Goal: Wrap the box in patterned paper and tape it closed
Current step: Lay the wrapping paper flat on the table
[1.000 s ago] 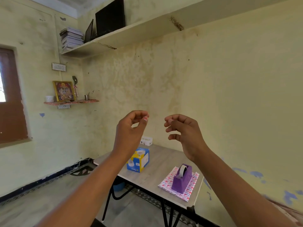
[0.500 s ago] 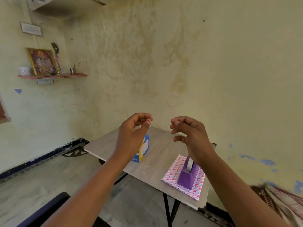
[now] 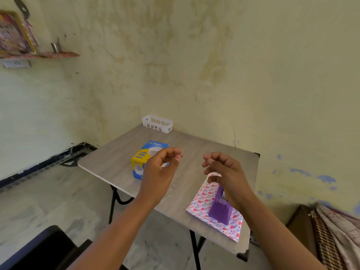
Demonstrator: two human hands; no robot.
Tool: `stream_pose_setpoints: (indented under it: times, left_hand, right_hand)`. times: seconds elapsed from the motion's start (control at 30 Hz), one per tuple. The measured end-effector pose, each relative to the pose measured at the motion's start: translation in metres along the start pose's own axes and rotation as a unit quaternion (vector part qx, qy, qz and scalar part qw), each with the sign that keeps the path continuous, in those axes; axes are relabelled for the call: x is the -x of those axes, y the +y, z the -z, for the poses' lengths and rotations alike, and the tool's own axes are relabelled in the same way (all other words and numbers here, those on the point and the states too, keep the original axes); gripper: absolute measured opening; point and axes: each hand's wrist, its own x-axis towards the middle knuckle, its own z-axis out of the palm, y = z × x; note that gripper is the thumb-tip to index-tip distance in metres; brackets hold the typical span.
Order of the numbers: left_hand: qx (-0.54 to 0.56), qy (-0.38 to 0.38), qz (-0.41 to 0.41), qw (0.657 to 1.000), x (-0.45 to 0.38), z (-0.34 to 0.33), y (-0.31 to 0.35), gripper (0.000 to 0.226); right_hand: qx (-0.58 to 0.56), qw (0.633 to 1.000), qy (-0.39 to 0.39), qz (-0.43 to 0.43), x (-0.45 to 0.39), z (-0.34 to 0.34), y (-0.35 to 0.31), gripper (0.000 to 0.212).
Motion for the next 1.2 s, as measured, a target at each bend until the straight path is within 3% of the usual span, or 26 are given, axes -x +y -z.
stream_pose_setpoints:
  times: [0.6, 1.0, 1.2]
  left_hand:
    - [-0.01, 0.013, 0.083, 0.996, -0.068, -0.055, -0.11, 0.014]
    - [-0.004, 0.0, 0.121, 0.993, -0.175, -0.007, -0.192, 0.014]
    - [0.0, -0.061, 0.131, 0.99, -0.262, 0.046, -0.264, 0.017]
  right_hand:
    - [-0.043, 0.992, 0.011, -0.119, -0.1, 0.021, 0.093, 0.017]
    - [-0.102, 0.972, 0.096, -0.191, -0.178, -0.028, 0.161, 0.018]
    - [-0.119, 0.951, 0.206, -0.199, -0.241, -0.082, 0.203, 0.019]
